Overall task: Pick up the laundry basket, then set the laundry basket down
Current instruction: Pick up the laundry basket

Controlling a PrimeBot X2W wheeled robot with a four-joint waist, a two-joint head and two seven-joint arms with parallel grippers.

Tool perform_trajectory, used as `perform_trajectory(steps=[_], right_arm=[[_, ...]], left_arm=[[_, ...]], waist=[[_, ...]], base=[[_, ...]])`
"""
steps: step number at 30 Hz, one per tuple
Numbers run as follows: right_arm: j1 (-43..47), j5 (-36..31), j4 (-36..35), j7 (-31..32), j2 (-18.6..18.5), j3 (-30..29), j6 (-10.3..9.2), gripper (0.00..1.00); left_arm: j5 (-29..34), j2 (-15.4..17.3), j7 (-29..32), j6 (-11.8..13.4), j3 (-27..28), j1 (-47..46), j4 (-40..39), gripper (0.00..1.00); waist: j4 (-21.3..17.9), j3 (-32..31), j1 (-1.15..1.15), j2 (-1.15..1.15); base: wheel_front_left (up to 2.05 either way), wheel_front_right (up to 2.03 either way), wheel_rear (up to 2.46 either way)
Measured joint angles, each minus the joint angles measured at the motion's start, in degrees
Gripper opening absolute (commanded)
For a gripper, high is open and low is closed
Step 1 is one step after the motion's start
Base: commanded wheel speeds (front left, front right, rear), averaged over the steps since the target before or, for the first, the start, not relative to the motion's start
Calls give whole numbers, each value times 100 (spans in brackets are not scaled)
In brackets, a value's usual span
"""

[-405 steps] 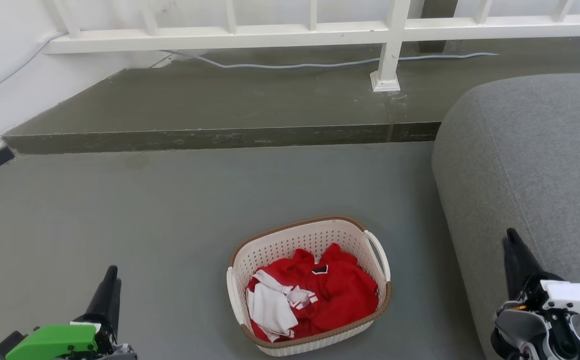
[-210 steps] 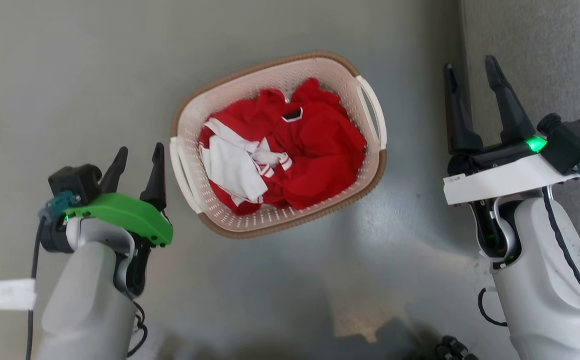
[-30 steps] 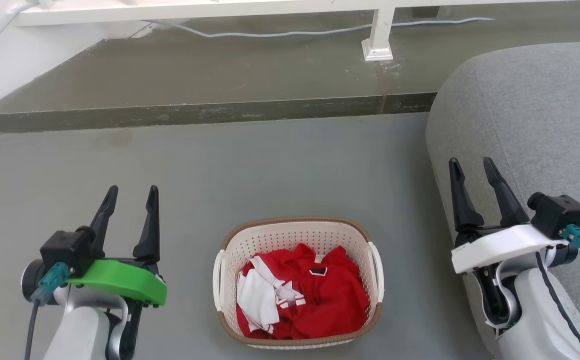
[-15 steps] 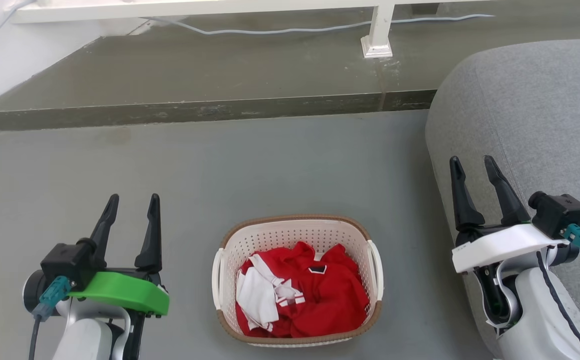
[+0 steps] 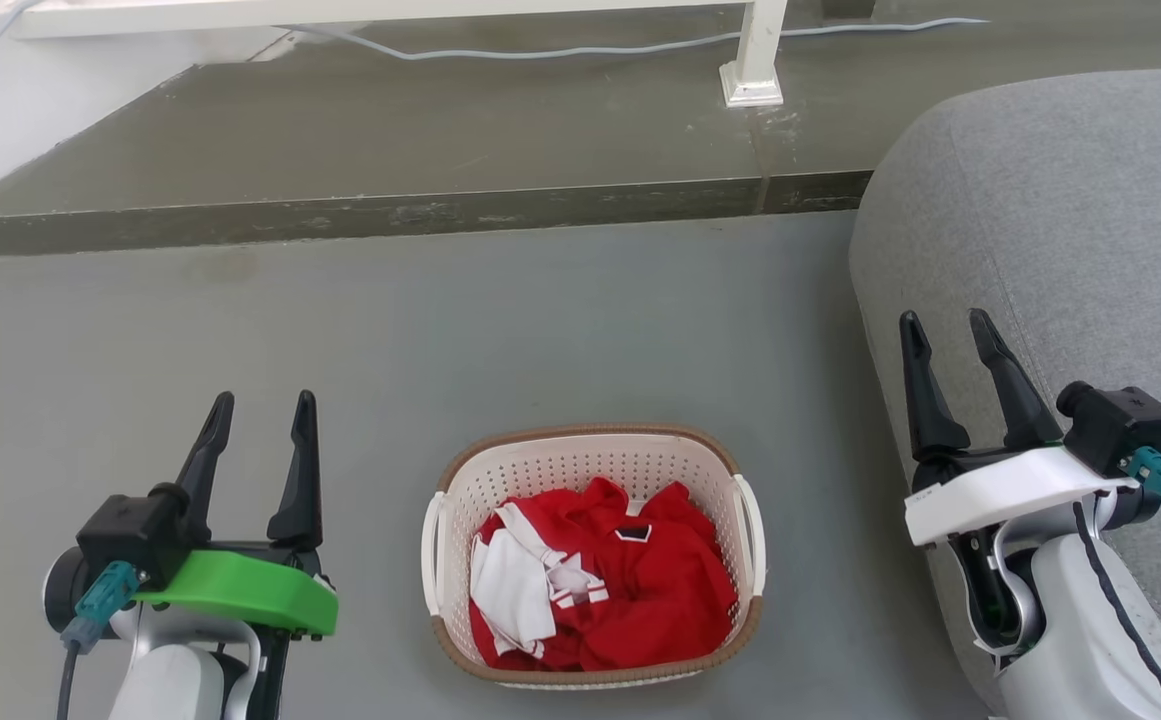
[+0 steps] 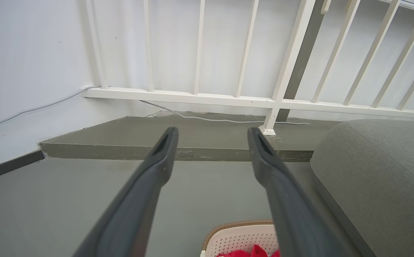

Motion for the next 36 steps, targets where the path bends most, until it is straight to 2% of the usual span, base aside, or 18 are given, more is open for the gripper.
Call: perform_trajectory(steps=[18,36], right_arm=[[-1,-4,-120,0,1,21,2,100],[-241,-16,34,0,3,-21,47,100]], left_arm=[[30,-62,0,-99,77,12,-78,100],[-142,-107,0,-171,-16,-615,363,100]], waist=[[-54,320,0,0],[-88,1387,0,0]], base=[[0,0,0],[0,0,0]])
